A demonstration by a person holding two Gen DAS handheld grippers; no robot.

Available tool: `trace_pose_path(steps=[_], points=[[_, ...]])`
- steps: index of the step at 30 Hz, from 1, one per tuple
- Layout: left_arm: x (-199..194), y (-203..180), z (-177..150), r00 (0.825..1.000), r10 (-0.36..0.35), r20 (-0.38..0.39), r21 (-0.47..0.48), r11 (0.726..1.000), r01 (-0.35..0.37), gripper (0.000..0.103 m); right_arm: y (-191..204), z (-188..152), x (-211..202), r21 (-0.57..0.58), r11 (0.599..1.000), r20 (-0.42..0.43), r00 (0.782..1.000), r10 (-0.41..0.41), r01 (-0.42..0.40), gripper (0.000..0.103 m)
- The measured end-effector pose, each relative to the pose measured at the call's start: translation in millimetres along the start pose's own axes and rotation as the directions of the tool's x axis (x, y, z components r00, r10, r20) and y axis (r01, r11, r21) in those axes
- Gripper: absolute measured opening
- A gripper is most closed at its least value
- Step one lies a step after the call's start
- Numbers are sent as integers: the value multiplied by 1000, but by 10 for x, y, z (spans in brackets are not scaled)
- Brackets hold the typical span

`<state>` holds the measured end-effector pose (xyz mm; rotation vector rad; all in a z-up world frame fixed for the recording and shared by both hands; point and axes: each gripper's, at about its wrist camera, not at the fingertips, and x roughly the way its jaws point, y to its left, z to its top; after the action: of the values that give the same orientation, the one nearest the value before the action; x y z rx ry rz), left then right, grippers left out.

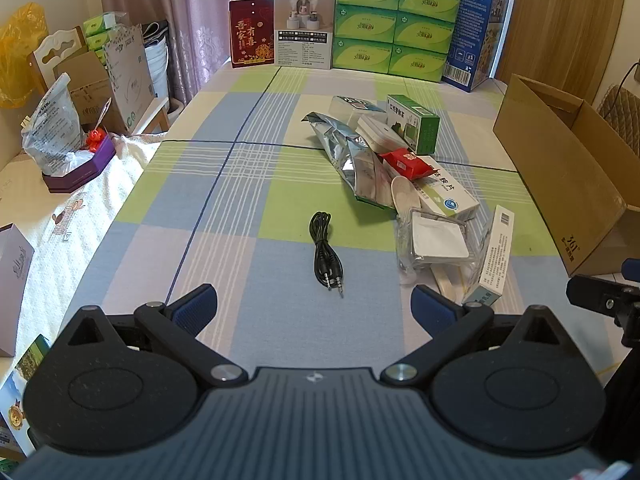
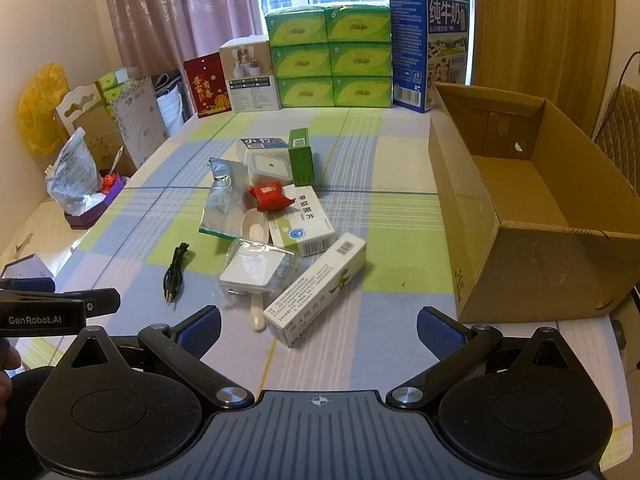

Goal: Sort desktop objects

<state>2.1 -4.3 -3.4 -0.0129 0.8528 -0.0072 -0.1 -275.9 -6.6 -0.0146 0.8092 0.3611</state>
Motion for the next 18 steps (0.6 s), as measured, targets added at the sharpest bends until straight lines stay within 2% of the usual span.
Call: trace_pose_path(steps=[18], points=[[-20, 63, -3, 1000, -18, -5, -16, 1000, 18, 102, 45, -1, -19, -11, 1000, -2, 1000, -7, 7, 101]])
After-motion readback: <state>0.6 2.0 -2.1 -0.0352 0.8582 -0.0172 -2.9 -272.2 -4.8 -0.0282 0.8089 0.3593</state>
